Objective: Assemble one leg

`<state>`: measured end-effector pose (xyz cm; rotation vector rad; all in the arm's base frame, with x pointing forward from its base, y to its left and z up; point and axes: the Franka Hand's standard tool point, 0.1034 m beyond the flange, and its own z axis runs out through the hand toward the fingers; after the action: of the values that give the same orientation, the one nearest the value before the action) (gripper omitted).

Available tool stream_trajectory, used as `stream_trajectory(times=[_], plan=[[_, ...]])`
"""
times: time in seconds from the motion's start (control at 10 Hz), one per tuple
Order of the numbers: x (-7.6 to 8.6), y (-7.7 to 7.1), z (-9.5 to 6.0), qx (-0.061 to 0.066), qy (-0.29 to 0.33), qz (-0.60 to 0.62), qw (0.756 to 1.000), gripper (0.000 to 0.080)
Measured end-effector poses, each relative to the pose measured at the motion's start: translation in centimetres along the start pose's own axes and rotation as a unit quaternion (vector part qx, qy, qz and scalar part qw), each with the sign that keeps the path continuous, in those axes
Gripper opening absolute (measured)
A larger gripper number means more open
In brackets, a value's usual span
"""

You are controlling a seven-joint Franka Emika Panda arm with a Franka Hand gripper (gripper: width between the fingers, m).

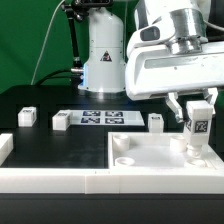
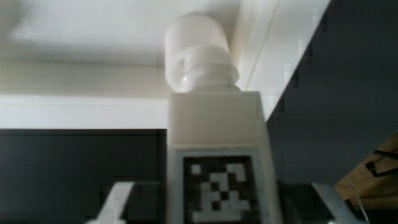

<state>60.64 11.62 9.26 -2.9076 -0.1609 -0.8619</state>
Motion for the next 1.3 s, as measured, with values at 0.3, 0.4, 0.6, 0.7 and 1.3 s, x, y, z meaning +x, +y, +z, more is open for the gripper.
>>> stream_trajectory(times=[0.3, 0.4, 0.6, 0.7, 1.3], plan=[[-0.1, 0.0, 0.6, -0.002, 0.017, 0.0, 1.0, 0.0291], [0.0, 0.0, 0.7, -0.002, 0.017, 0.0, 1.0, 0.0291], [0.1, 0.0, 0.8, -0.002, 0.02, 0.001, 1.0, 0.0291], [-0.4, 0.0, 1.2, -0.002, 0.012, 0.001, 1.0, 0.0291], [-1.2, 0.2, 1.8, -0.002, 0.004, 0.003, 1.0, 0.0291]])
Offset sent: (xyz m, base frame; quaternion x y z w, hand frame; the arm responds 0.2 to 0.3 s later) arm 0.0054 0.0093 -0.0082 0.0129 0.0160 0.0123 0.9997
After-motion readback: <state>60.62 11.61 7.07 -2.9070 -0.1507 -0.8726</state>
